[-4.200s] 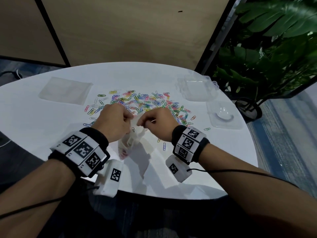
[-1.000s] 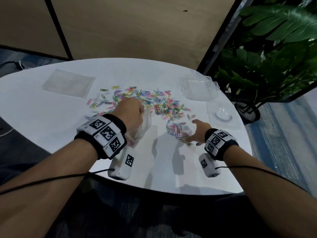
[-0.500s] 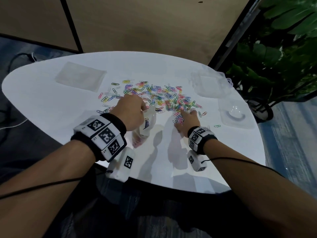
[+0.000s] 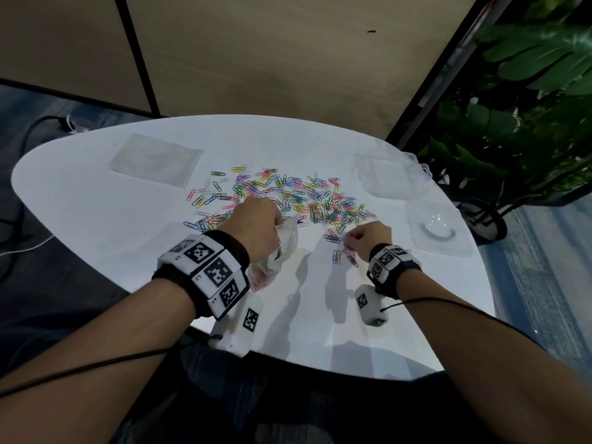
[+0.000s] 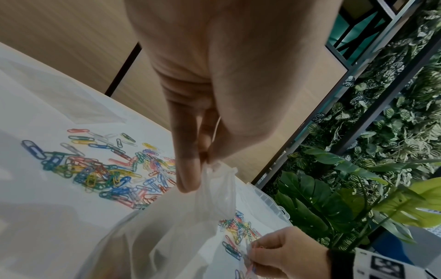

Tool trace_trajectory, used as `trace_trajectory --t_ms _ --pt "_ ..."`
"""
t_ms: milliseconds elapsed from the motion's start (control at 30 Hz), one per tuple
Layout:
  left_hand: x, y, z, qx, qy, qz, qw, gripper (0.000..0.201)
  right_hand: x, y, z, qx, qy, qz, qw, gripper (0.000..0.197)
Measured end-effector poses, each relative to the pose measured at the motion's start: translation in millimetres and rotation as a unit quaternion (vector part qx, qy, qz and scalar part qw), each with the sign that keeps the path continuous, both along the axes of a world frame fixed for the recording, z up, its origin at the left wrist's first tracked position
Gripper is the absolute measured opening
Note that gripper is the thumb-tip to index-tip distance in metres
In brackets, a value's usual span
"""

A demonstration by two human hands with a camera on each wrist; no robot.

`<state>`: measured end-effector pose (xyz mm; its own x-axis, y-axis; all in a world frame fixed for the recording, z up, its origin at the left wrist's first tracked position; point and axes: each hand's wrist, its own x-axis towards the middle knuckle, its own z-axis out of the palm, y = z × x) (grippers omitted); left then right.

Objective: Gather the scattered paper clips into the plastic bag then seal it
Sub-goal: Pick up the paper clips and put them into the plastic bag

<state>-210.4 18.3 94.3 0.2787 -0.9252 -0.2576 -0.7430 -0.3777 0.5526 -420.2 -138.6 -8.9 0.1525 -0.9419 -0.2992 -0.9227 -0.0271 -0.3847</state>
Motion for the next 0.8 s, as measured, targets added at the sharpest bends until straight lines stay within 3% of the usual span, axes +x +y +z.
trace_trajectory --t_ms 100,167,233,333,433,533,633,733,800 --pt "-5 -4 2 -0.006 0.005 0.004 1.000 0.033 -10 -2 12 0.099 -0.201 -0.116 0.968 0.010" --pt "-10 -6 2 -0.008 0.013 0.005 1.000 0.032 -8 1 26 0.155 -0.375 -0.170 0.898 0.010" --pt "-15 -9 1 -0.010 0.018 0.005 1.000 0.032 -2 10 45 0.208 -0.495 -0.183 0.824 0.013" --pt "-24 -13 0 -0.006 0.032 0.010 0.999 0.031 8 25 69 0.283 -0.568 -0.157 0.757 0.014" --pt "-31 -15 -2 -0.014 0.044 0.023 0.999 0.030 18 41 76 0.326 -0.591 -0.130 0.726 0.018" --pt "-37 -17 -1 -0.037 0.056 0.032 0.997 0.028 27 55 70 0.325 -0.563 -0.110 0.752 0.017" --pt "-39 -18 0 -0.049 0.064 0.041 0.996 0.023 35 65 62 0.276 -0.507 -0.101 0.810 0.005" --pt "-39 -19 1 -0.050 0.071 0.042 0.995 0.021 45 71 53 0.229 -0.449 -0.070 0.861 0.012" --pt "-40 -20 1 -0.046 0.087 0.034 0.995 0.021 49 72 49 0.177 -0.366 -0.033 0.913 0.016"
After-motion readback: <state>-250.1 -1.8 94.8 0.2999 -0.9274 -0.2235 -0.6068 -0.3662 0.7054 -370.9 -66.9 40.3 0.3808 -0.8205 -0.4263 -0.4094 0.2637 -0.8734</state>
